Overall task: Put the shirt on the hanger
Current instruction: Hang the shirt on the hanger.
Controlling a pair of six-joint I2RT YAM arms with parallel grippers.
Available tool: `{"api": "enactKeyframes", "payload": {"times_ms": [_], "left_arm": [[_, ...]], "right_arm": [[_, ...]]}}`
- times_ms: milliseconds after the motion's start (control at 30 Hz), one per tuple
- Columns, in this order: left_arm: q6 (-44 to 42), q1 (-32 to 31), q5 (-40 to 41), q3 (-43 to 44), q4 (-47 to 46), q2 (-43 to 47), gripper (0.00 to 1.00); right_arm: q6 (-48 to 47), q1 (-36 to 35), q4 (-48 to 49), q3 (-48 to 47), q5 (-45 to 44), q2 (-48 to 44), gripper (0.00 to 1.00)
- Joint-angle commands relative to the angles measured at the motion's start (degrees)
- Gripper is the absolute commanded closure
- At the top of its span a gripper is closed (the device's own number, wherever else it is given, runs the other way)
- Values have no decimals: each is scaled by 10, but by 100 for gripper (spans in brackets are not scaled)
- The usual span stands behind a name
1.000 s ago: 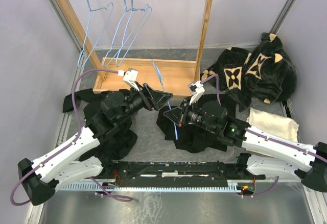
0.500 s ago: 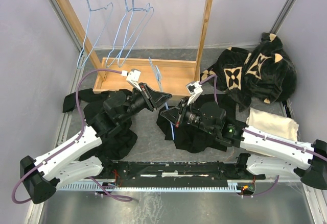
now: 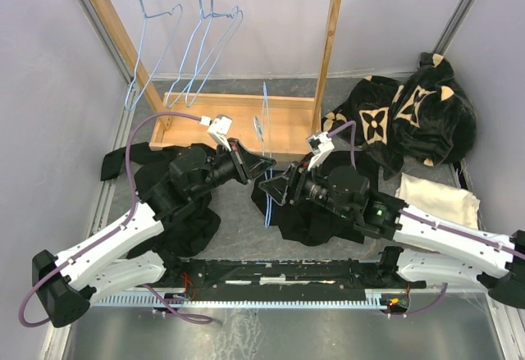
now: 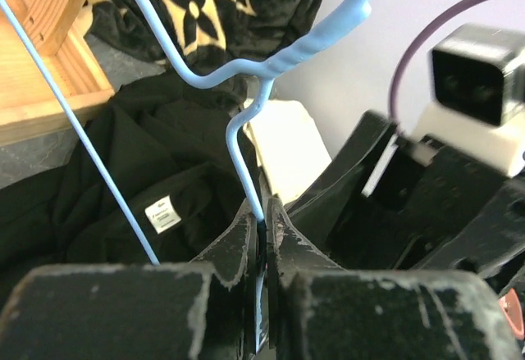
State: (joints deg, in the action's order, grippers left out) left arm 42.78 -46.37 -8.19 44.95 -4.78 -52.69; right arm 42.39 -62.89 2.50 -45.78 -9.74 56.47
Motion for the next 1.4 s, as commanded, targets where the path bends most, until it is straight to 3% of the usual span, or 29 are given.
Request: {"api": "enactKeyframes", "payload": {"times_ms": [0, 200, 400, 733, 800, 833, 867, 1000, 1100, 1200, 1367], "left_arm": [[-53, 0, -33, 26, 38, 2, 97], [-85, 0, -45, 19, 92, 11, 97], [-113, 0, -70, 13, 136, 10, 97], [-150, 1, 7, 32, 217, 13, 97], [-161, 1, 3, 35, 226, 8, 97], [-167, 1, -4, 35, 227, 7, 97], [-174, 1, -13, 35, 228, 8, 97], [-218, 1, -75, 50, 248, 8, 97], [-257, 1, -118, 58, 261, 11, 97], [-274, 1, -116, 58, 267, 26, 97], [-316, 1, -109, 70, 299, 35, 97]], "right_arm": [[-30, -3, -50, -13, -46, -58, 28], [-76, -3, -149, -9, -79, -111, 27], [-89, -3, -304, -42, -222, -133, 27], [-140, -3, -460, -125, -304, -89, 26], [-171, -2, -462, -139, -286, -77, 20], [-190, -2, -461, -149, -272, -72, 8], [-208, -2, -461, -156, -262, -65, 2], [-284, -2, -482, -196, -244, -48, 1], [-356, -3, -483, -216, -184, -53, 1], [-402, -2, -481, -225, -119, -68, 1], [-430, -3, -484, -228, -104, -101, 1]]}}
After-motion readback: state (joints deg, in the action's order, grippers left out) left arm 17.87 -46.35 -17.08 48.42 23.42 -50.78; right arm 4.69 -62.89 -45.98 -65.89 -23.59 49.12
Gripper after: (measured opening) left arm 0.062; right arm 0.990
